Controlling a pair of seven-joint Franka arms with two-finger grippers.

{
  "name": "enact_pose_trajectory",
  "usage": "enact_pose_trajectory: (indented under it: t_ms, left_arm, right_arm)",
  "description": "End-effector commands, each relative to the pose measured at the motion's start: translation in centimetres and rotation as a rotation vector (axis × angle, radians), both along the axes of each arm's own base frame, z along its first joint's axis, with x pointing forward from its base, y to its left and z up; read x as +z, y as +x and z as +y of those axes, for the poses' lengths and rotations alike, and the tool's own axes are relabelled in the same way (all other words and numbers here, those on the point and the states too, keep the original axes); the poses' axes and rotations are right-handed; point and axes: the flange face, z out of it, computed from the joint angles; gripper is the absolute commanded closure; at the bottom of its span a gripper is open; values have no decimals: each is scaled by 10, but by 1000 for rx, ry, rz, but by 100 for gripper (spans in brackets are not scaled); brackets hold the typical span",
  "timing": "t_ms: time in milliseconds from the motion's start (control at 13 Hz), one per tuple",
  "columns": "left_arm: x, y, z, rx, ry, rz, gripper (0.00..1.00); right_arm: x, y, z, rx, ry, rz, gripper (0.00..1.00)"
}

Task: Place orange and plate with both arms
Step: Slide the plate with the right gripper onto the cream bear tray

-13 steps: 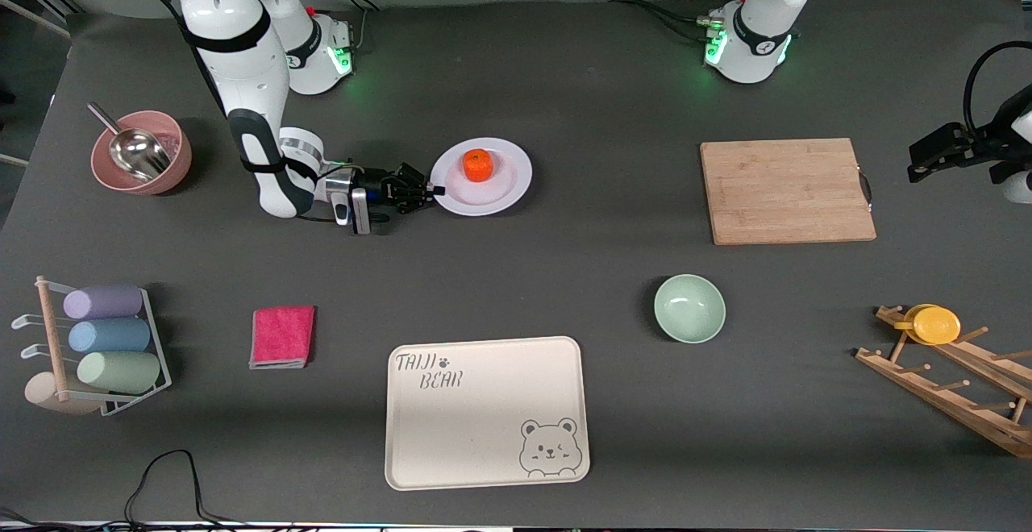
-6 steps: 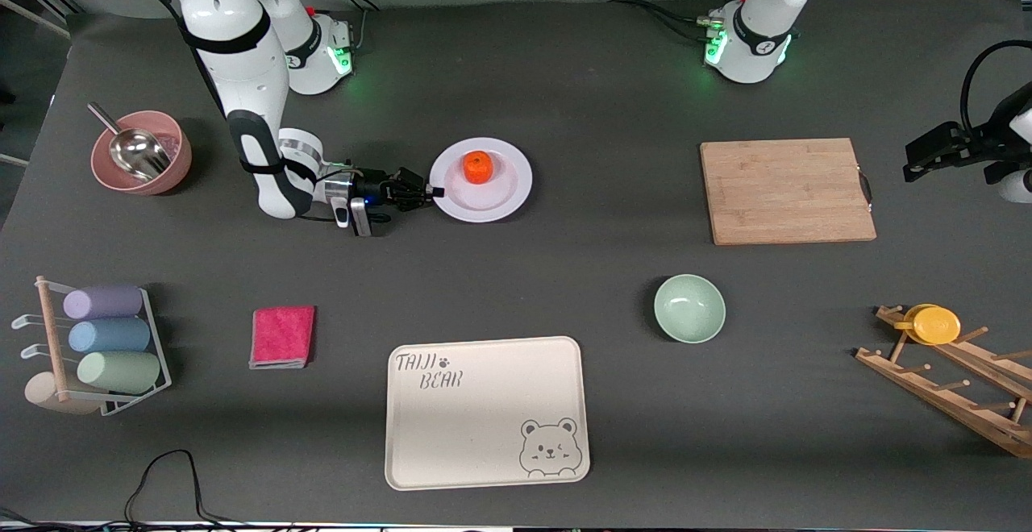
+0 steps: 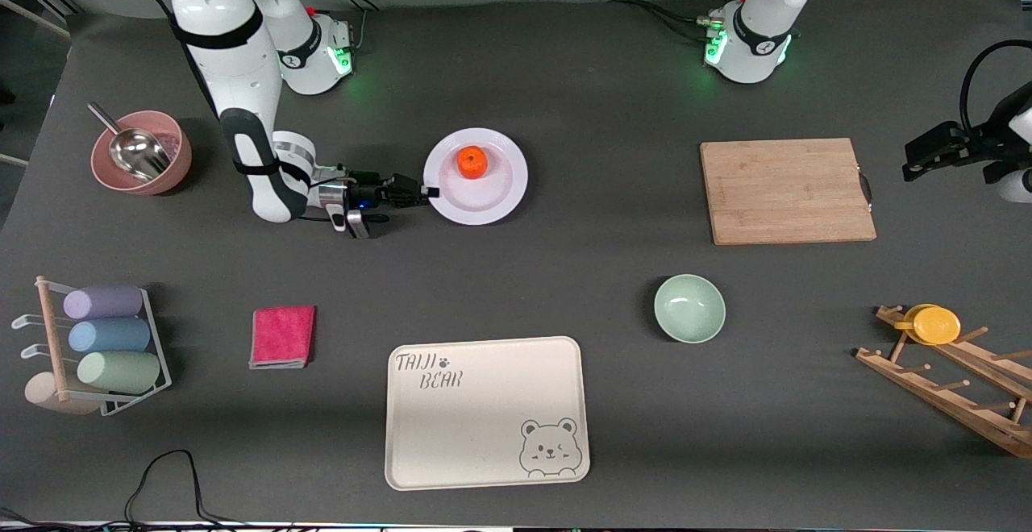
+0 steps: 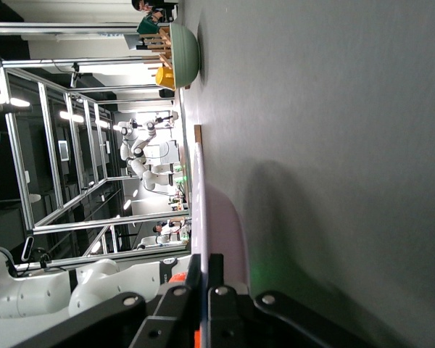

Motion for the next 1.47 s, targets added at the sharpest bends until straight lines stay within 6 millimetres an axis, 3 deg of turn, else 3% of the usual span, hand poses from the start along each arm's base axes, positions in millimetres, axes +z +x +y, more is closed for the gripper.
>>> enact_pose_trajectory:
  t_ms: [0, 232, 540, 772, 1081, 1389]
  left_arm:
    - [3, -7, 0, -16, -10, 5, 0]
    - [0, -7, -3, -21, -11, 10, 0]
    - [-3, -7, -3, -22, -16, 17, 0]
    - [-4, -4, -3, -21, -22, 7, 0]
    - [-4, -2, -4, -20, -39, -7, 0]
    - [-8, -2, -7, -24, -39, -4, 0]
  right_arm:
    - [44, 34, -16, -1, 3, 28, 100]
    - [95, 83, -17, -18, 29, 24, 100]
    - [164, 169, -7, -32, 49, -12, 100]
    - [209, 236, -16, -70, 36, -20, 100]
    - [222, 310, -34, -114, 12, -9, 100]
    - [200, 372, -34, -165, 73, -27, 100]
